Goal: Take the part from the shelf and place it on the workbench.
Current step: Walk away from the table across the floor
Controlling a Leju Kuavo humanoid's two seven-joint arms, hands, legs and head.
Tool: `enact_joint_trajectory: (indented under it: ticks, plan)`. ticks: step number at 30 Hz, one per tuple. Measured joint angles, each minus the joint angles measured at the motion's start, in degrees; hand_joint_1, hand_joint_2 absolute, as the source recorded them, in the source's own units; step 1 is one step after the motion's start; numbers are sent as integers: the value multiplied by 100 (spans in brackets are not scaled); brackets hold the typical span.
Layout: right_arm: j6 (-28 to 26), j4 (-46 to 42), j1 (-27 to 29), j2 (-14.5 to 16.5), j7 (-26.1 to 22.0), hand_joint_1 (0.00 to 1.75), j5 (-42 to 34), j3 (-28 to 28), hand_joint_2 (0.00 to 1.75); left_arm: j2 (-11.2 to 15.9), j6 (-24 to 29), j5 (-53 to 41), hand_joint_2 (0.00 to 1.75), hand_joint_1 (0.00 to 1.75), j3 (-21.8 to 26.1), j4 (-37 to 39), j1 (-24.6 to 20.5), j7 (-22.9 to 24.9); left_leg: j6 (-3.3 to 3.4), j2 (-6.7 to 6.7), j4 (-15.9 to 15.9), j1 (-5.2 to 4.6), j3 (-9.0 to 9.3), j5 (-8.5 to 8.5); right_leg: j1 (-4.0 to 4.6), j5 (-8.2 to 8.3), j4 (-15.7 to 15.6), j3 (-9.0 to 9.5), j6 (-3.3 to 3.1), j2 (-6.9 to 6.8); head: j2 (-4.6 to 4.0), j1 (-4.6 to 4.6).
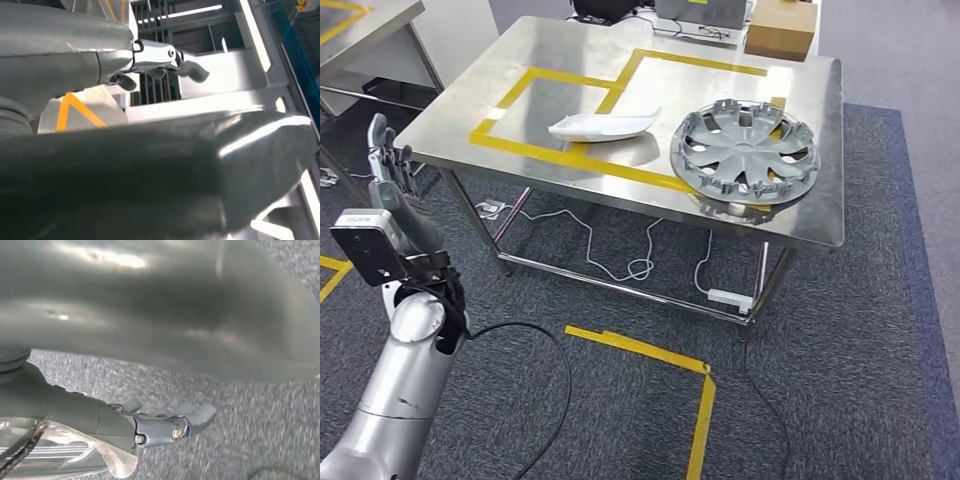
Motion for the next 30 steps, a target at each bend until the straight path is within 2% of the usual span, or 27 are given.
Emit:
enact_joint_trajectory:
  ticks: [1,2,3,5,6,7,8,9,11,12,13,15,17,18,20,21,22,23,24,26,27,28,29,30]
  plan:
    - [-2,0,4,0,-10,0,-1,-1,0,7,-2,1,0,0,2,-2,3,0,-36,-5,31,10,-23,-47,-3,37,-5,-15,-57,-9,0,0]
    - [-2,0,8,0,-22,0,-2,-1,0,15,-3,1,0,0,4,-2,5,0,-70,-12,147,20,-70,-183,-10,85,-11,-28,-110,-20,0,-12]
    - [-2,0,9,0,-31,0,-3,-2,0,25,-4,1,0,0,8,-3,7,0,-102,-18,389,31,-153,-405,-18,135,-15,-48,-150,-29,0,-20]
    - [-1,0,13,0,-43,0,-5,-2,0,37,-10,2,0,0,14,-3,24,0,-152,-24,1154,45,-373,-905,-12,207,-2,-113,-178,-32,0,-41]
    - [0,0,18,0,-45,0,-5,-3,0,43,-19,2,0,0,17,-3,41,0,-165,-24,1494,49,-449,-1043,-10,231,7,-150,-178,-30,0,-40]
    - [2,0,25,0,-46,0,-6,-4,0,47,-29,3,0,0,19,-3,58,0,-169,-24,1656,49,-448,-1062,-9,246,19,-181,-176,-28,0,-42]
    - [4,0,30,0,-46,0,-5,-5,0,49,-42,3,0,0,22,-3,70,0,-163,-24,1595,49,-350,-977,-8,255,35,-204,-172,-26,0,-41]
    - [5,0,32,0,-48,0,-5,-6,0,51,-51,3,0,0,25,-7,77,0,-148,-25,1310,48,-156,-817,-7,256,51,-217,-166,-24,0,-42]
    - [6,0,26,1,-62,0,-3,-6,87,56,-66,1,0,0,34,-26,78,-2,-86,-36,538,31,285,-557,3,250,90,-252,-138,-24,0,-39]
    - [5,0,20,1,-76,0,-1,-6,131,62,-71,-1,0,0,40,-42,80,-3,-53,-41,268,15,422,-504,10,253,106,-274,-112,-26,0,-39]
    - [0,0,17,2,-101,0,5,-6,175,67,-72,-3,0,0,46,-58,82,-7,-17,-47,123,-1,483,-509,14,259,116,-300,-83,-31,0,-39]
    - [-15,-1,15,2,-143,0,22,-6,175,77,-72,-8,0,0,62,-91,90,-16,44,-57,57,-1,475,-519,19,270,116,-331,-21,-50,0,-37]
    - [-32,-2,13,1,-160,0,37,-6,175,79,-72,-15,0,0,78,-125,92,-26,114,-79,2,33,471,-496,21,155,234,-417,36,-47,0,-26]
    - [-40,-3,9,0,-162,0,42,-6,175,80,-73,-18,0,0,85,-137,94,-29,144,-94,-21,49,467,-478,17,12,463,-533,63,-33,0,-20]
    - [-79,-4,9,-1,-166,0,70,-4,175,83,-78,-26,0,0,96,-145,115,-34,179,-137,-23,49,440,-457,3,-350,1243,-913,102,-10,0,-10]
    - [-103,-4,13,-1,-168,0,95,-3,175,83,-83,-30,0,0,98,-145,137,-35,183,-169,-19,47,428,-452,-3,-470,1618,-1098,114,-6,0,-12]
    - [-130,-4,19,-2,-172,0,122,-1,175,83,-86,-35,0,0,100,-145,159,-36,186,-209,-15,45,422,-447,-6,-484,1822,-1205,120,-4,0,-13]
    - [-152,-4,24,-2,-177,0,145,2,175,84,-90,-40,0,0,102,-145,176,-36,185,-257,-9,45,420,-444,-9,-377,1789,-1200,119,4,0,-12]
    - [-167,-5,27,-2,-183,0,157,5,175,84,-90,-44,0,0,103,-145,185,-37,181,-311,-3,45,422,-441,-12,-177,1529,-1084,110,26,0,-11]
    - [-184,-6,28,-4,-197,0,165,7,175,83,-89,-49,0,0,104,-150,185,-38,156,-423,12,38,412,-431,-34,235,719,-699,73,235,0,-11]
    - [-186,-7,29,-5,-207,0,166,7,175,82,-89,-50,0,0,104,-155,182,-39,131,-480,25,35,386,-417,-47,326,409,-549,58,344,0,-12]
    - [-188,-7,30,-6,-217,0,167,7,175,81,-90,-52,0,0,104,-162,182,-41,95,-534,37,37,349,-396,-54,352,238,-468,47,427,0,-14]
    - [-190,-7,32,-7,-226,0,168,8,175,82,-90,-52,0,0,107,-169,186,-43,52,-593,43,43,309,-369,-53,331,196,-444,39,438,0,-16]
    - [-192,-7,33,-6,-234,0,168,9,175,86,-90,-53,0,0,114,-178,193,-44,13,-658,43,52,278,-343,-54,332,173,-448,21,381,0,-16]
